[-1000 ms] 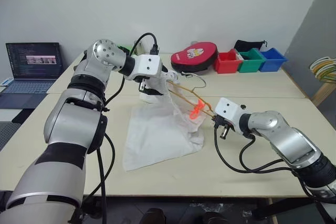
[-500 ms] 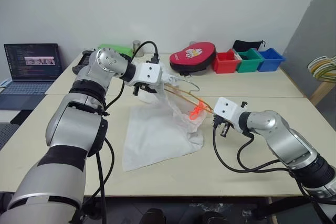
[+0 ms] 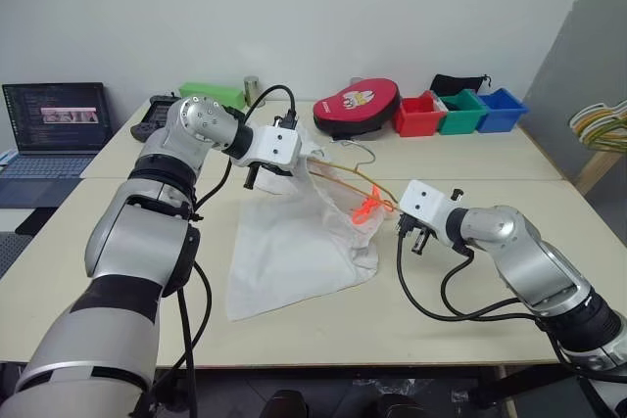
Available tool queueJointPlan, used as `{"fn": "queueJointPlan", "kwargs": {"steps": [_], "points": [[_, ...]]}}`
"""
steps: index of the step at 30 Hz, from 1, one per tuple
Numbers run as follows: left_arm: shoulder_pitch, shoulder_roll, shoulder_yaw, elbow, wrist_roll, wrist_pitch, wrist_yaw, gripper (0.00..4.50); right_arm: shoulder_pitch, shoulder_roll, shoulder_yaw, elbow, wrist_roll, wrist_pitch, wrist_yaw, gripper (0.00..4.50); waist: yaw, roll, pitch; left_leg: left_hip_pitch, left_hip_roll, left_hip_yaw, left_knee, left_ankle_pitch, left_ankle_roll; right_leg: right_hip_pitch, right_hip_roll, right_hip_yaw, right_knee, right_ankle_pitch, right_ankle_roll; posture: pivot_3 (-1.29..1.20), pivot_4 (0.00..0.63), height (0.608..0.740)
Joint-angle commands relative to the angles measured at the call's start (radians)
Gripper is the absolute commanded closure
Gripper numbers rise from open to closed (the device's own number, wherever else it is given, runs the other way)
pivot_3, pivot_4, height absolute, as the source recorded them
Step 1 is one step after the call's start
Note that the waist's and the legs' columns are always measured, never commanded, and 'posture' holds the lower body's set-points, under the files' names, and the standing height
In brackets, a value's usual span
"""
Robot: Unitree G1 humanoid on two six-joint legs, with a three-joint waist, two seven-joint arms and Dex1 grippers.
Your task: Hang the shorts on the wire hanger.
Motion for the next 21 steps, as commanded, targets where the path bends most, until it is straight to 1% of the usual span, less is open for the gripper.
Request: {"fn": "queueJointPlan", "kwargs": {"steps": [1, 2, 6, 8, 11, 13, 14, 16, 21], "points": [[0.041, -0.016, 0.053, -0.060, -0.076, 0.032, -0.010, 4.39, -0.011, 0.011, -0.064, -0.095, 0.039, -0.004, 0.029, 3.63, -0.001, 0.001, 0.000, 0.000, 0.000, 0.000, 0.000, 0.000, 0.000, 0.000, 0.000, 0.000, 0.000, 0.000, 0.000, 0.18, 0.000, 0.740], [0.060, -0.014, 0.059, -0.072, -0.084, 0.041, -0.011, 4.39, -0.004, 0.003, -0.082, -0.103, 0.047, 0.005, 0.038, 3.31, 0.000, 0.001, 0.000, 0.000, 0.000, 0.000, 0.000, 0.000, 0.000, 0.000, 0.000, 0.000, 0.000, 0.000, 0.000, 0.18, 0.000, 0.740], [0.143, 0.008, 0.069, -0.135, -0.110, 0.055, -0.016, 4.39, 0.028, -0.044, -0.144, -0.141, 0.073, 0.035, 0.066, 2.38, -0.001, 0.000, 0.000, 0.000, 0.000, 0.000, 0.000, 0.000, 0.000, 0.000, 0.000, -0.001, 0.000, 0.000, 0.000, 0.17, 0.000, 0.740], [0.188, 0.018, 0.076, -0.180, -0.130, 0.076, -0.020, 4.39, 0.044, -0.070, -0.177, -0.161, 0.095, 0.059, 0.085, 1.83, 0.000, 0.000, -0.001, 0.000, 0.000, 0.000, 0.000, 0.000, 0.000, 0.000, 0.000, 0.000, 0.000, 0.000, 0.000, 0.17, 0.000, 0.740], [0.272, 0.035, 0.082, -0.272, -0.160, 0.112, -0.012, 4.39, 0.070, -0.128, -0.234, -0.184, 0.138, 0.086, 0.124, 1.11, 0.001, 0.000, -0.001, 0.000, 0.000, -0.001, 0.001, 0.000, 0.000, 0.000, 0.000, 0.000, 0.000, 0.000, 0.000, 0.17, 0.000, 0.740], [0.319, 0.045, 0.091, -0.336, -0.182, 0.155, -0.004, 4.39, 0.075, -0.142, -0.288, -0.175, 0.176, 0.111, 0.137, 0.68, -0.004, 0.001, -0.001, 0.001, 0.000, 0.000, 0.001, 0.000, 0.000, 0.000, 0.000, 0.000, 0.001, 0.000, 0.000, 0.18, 0.000, 0.740], [0.342, 0.051, 0.095, -0.370, -0.192, 0.179, -0.001, 4.39, 0.074, -0.140, -0.317, -0.161, 0.195, 0.123, 0.136, 0.36, -0.006, 0.001, -0.001, 0.001, 0.000, 0.000, 0.001, 0.000, 0.000, 0.000, 0.000, 0.001, 0.001, 0.000, 0.000, 0.18, 0.000, 0.740], [0.390, 0.064, 0.107, -0.440, -0.212, 0.235, 0.004, 4.39, 0.066, -0.140, -0.353, -0.112, 0.201, 0.111, 0.121, 0.04, -0.004, 0.000, -0.001, 0.002, 0.001, 0.000, 0.000, 0.000, 0.000, 0.001, 0.000, 0.000, 0.002, 0.000, 0.000, 0.18, 0.000, 0.740], [0.531, 0.120, 0.118, -0.611, -0.235, 0.321, 0.010, 4.39, -0.042, -0.023, -0.504, 0.045, 0.314, 0.235, 0.075, 0.04, -0.005, 0.002, -0.002, 0.005, 0.001, 0.002, 0.000, 0.000, 0.000, 0.003, 0.000, 0.003, 0.002, 0.000, -0.001, 0.20, 0.000, 0.740]]}}
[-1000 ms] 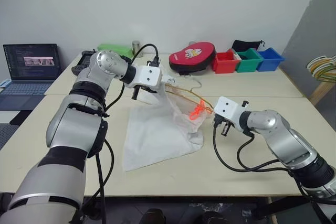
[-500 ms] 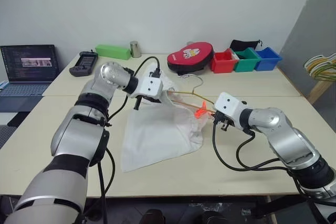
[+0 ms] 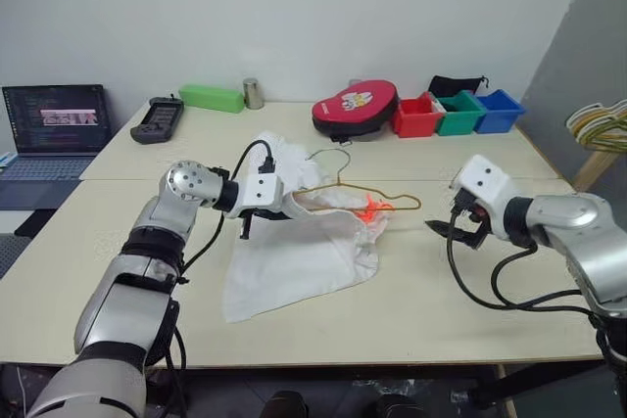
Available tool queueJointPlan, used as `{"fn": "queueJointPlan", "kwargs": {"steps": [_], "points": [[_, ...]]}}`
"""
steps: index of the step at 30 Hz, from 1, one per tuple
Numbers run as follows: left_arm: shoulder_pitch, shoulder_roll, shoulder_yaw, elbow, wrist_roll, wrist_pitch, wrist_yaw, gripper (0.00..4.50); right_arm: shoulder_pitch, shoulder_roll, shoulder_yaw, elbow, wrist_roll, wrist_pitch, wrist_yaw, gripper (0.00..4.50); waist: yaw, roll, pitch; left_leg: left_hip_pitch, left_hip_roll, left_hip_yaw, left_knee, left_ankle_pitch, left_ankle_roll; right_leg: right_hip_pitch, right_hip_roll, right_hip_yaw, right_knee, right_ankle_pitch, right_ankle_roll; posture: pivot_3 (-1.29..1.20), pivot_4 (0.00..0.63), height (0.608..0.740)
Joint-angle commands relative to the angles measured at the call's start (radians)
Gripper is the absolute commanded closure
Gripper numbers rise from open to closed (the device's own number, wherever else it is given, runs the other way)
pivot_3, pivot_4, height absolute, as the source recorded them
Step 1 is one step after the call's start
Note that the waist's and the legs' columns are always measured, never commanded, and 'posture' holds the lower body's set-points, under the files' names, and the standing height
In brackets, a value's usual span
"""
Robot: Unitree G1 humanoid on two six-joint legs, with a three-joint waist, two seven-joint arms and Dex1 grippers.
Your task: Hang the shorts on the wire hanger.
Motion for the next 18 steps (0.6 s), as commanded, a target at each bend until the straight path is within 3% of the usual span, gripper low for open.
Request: {"fn": "queueJointPlan", "kwargs": {"steps": [1, 4, 7, 10, 14, 18], "points": [[0.050, 0.033, 0.043, -0.136, -0.051, 0.089, 0.016, 4.39, -0.083, 0.062, -0.134, 0.084, 0.087, 0.105, -0.044, 0.04, 0.004, 0.001, -0.001, 0.000, 0.000, 0.000, 0.000, 0.000, 0.000, 0.000, 0.000, 0.000, 0.000, 0.000, 0.000, 0.21, 0.000, 0.740], [0.061, 0.044, 0.085, -0.208, -0.105, 0.209, 0.036, 4.39, -0.062, 0.169, -0.187, 0.112, 0.168, 0.235, -0.075, 0.04, 0.014, -0.001, -0.002, 0.000, 0.001, -0.001, 0.000, 0.000, 0.000, 0.000, 0.000, -0.002, 0.000, 0.000, 0.000, 0.23, 0.000, 0.740], [0.058, 0.069, 0.132, -0.265, -0.162, 0.339, 0.034, 4.39, 0.005, 0.360, -0.190, 0.096, 0.217, 0.375, -0.154, 0.04, 0.019, -0.005, -0.007, -0.001, 0.002, -0.003, 0.000, 0.000, 0.000, 0.000, 0.000, -0.004, 0.000, 0.000, -0.001, 0.25, 0.000, 0.740], [0.078, 0.101, 0.152, -0.335, -0.205, 0.429, 0.009, 4.39, 0.041, 0.465, -0.174, 0.079, 0.229, 0.455, -0.213, 0.04, 0.023, 0.002, -0.009, -0.002, 0.001, -0.003, -0.001, 0.000, 0.000, -0.001, 0.001, -0.004, 0.000, -0.001, -0.001, 0.26, 0.000, 0.740], [0.090, 0.141, 0.167, -0.380, -0.231, 0.494, 0.004, 4.39, 0.001, 0.638, -0.296, 0.136, 0.235, 0.559, -0.307, 0.04, 0.029, 0.002, -0.009, -0.001, 0.000, -0.003, -0.001, 0.000, 0.000, -0.001, 0.000, -0.003, 0.001, -0.001, -0.001, 0.28, 0.000, 0.740], [0.104, 0.159, 0.161, -0.395, -0.229, 0.494, 0.005, 4.39, -0.073, 0.709, -0.412, 0.174, 0.281, 0.617, -0.338, 0.04, 0.033, 0.003, -0.010, 0.000, 0.000, -0.003, -0.001, 0.000, 0.000, 0.000, 0.001, -0.004, 0.002, -0.001, -0.001, 0.29, 0.000, 0.740]]}}
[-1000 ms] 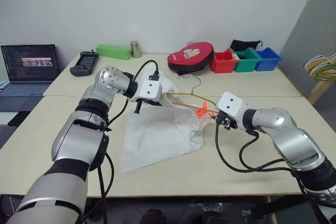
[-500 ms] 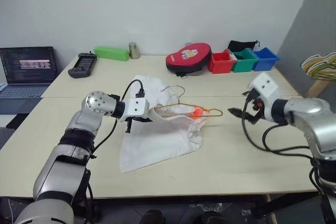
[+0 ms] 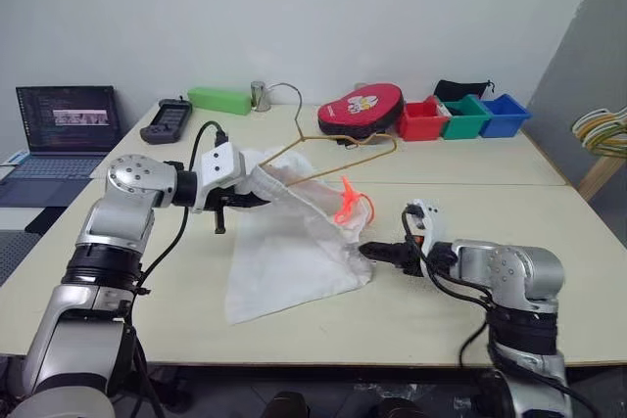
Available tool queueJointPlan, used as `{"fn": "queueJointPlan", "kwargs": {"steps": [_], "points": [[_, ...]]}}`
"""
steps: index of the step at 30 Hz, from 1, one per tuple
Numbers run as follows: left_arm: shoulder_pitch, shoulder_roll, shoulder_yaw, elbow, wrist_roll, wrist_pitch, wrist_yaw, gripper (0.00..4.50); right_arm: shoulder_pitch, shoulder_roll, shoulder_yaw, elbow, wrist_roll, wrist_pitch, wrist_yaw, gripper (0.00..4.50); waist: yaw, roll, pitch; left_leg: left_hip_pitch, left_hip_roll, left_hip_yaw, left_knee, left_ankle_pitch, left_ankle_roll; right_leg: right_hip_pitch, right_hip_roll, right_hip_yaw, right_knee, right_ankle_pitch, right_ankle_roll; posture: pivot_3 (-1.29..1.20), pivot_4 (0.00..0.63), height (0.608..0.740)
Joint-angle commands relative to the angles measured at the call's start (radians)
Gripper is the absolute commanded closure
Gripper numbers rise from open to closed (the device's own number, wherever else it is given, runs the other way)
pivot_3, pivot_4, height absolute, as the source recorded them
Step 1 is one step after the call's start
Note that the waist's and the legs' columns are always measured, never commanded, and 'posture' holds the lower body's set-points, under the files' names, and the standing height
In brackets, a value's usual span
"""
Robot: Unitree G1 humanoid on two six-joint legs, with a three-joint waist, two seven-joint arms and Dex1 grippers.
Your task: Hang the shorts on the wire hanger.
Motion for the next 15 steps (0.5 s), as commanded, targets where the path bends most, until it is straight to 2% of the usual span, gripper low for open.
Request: {"fn": "queueJointPlan", "kwargs": {"steps": [1, 6, 8, 11, 13, 15], "points": [[0.002, 0.023, 0.021, -0.054, -0.019, -0.001, 0.000, 4.39, -0.068, 0.005, -0.097, 0.008, 0.065, 0.034, -0.026, 0.04, 0.001, 0.000, 0.000, 0.000, 0.000, 0.000, 0.000, 0.000, 0.000, 0.000, 0.000, 0.000, 0.000, 0.000, 0.000, 0.29, 0.000, 0.740], [0.017, 0.024, 0.014, -0.069, -0.017, -0.011, -0.004, 4.39, -0.058, -0.116, -0.049, -0.013, 0.146, 0.034, 0.016, 0.04, 0.003, 0.000, 0.000, -0.001, 0.000, 0.000, -0.001, 0.000, 0.000, 0.000, 0.000, 0.000, -0.002, 0.000, 0.000, 0.29, 0.000, 0.740], [0.020, 0.023, 0.013, -0.071, -0.018, -0.013, -0.004, 4.39, -0.016, -0.215, 0.052, -0.095, 0.179, 0.014, 0.075, 0.04, 0.004, 0.000, 0.000, -0.001, 0.000, 0.000, -0.001, 0.000, 0.000, 0.000, 0.000, 0.000, -0.003, 0.000, 0.000, 0.29, 0.000, 0.740], [0.023, 0.025, 0.014, -0.072, -0.020, -0.017, -0.008, 4.39, 0.080, -0.398, 0.241, -0.240, 0.195, -0.109, 0.173, 0.04, 0.003, 0.000, 0.000, -0.001, 0.000, 0.000, -0.001, 0.000, 0.000, 0.000, 0.000, 0.000, -0.003, 0.000, 0.000, 0.29, 0.000, 0.740], [0.025, 0.026, 0.013, -0.069, -0.019, -0.022, -0.009, 4.39, 0.114, -0.453, 0.293, -0.305, 0.209, -0.141, 0.196, 0.04, 0.001, 0.000, 0.000, -0.001, 0.000, -0.001, -0.001, 0.000, 0.001, 0.000, 0.000, -0.001, -0.003, -0.001, -0.001, 0.29, 0.000, 0.740], [0.024, 0.027, 0.006, -0.061, -0.007, -0.042, -0.007, 4.39, 0.122, -0.457, 0.308, -0.368, 0.244, -0.150, 0.205, 0.04, -0.006, 0.000, 0.000, -0.001, 0.000, -0.001, -0.001, 0.000, 0.001, 0.000, 0.000, 0.000, -0.002, -0.001, -0.001, 0.29, 0.000, 0.740]]}}
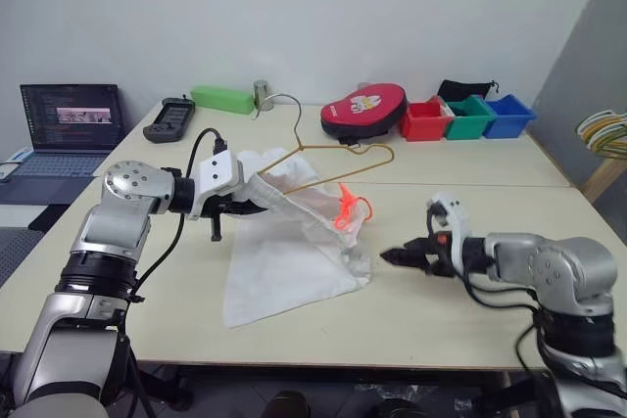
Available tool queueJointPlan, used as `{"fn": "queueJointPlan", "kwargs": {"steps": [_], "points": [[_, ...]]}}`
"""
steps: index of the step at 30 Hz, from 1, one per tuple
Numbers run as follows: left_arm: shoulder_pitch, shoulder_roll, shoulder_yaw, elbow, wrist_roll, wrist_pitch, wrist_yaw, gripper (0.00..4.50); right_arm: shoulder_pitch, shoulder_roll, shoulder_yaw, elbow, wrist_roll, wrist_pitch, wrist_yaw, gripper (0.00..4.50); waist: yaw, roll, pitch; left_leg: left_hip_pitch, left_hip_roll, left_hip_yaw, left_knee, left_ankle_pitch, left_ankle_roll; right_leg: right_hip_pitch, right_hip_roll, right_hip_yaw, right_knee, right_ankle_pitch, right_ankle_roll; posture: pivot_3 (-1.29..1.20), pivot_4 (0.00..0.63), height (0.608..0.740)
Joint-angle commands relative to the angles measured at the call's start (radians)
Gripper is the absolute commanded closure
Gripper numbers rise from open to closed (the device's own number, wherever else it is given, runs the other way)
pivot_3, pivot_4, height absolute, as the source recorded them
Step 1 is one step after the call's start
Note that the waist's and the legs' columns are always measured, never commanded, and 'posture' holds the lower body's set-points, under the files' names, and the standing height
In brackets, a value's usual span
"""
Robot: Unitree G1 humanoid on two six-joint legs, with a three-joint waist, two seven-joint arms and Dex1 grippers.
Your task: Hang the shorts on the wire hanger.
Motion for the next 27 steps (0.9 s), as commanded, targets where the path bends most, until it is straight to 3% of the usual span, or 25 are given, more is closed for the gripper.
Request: {"fn": "queueJointPlan", "kwargs": {"steps": [1, 5, 11, 27], "points": [[-0.013, 0.015, 0.006, -0.020, -0.002, -0.044, -0.001, 4.39, -0.011, 0.000, 0.032, -0.133, 0.067, -0.049, 0.031, 0.04, -0.005, 0.000, 0.000, 0.000, 0.000, 0.000, 0.000, 0.000, 0.000, 0.000, 0.001, 0.001, 0.000, 0.000, 0.000, 0.29, 0.000, 0.740], [-0.013, 0.009, -0.001, -0.022, -0.005, -0.054, -0.002, 4.39, -0.073, 0.165, 0.013, -0.103, 0.030, 0.042, -0.122, 0.04, -0.009, -0.001, -0.001, 0.002, 0.000, -0.002, 0.000, 0.000, 0.000, 0.001, 0.002, 0.000, 0.001, 0.000, 0.000, 0.29, 0.000, 0.740], [-0.025, 0.000, -0.013, -0.012, -0.007, -0.062, 0.001, 4.39, -0.092, 0.310, -0.024, -0.059, -0.004, 0.136, -0.259, 0.04, 0.009, -0.001, -0.001, 0.000, 0.000, -0.002, 0.000, 0.000, 0.000, 0.000, 0.001, -0.001, -0.001, -0.001, -0.001, 0.29, 0.000, 0.740], [-0.025, -0.018, -0.022, -0.010, -0.004, -0.081, 0.008, 4.39, -0.141, 0.466, -0.109, 0.016, 0.080, 0.138, -0.463, 0.04, 0.002, 0.000, -0.001, 0.000, 0.001, -0.003, -0.001, 0.000, 0.000, 0.000, 0.001, -0.002, 0.000, -0.001, -0.002, 0.28, 0.000, 0.740]]}}
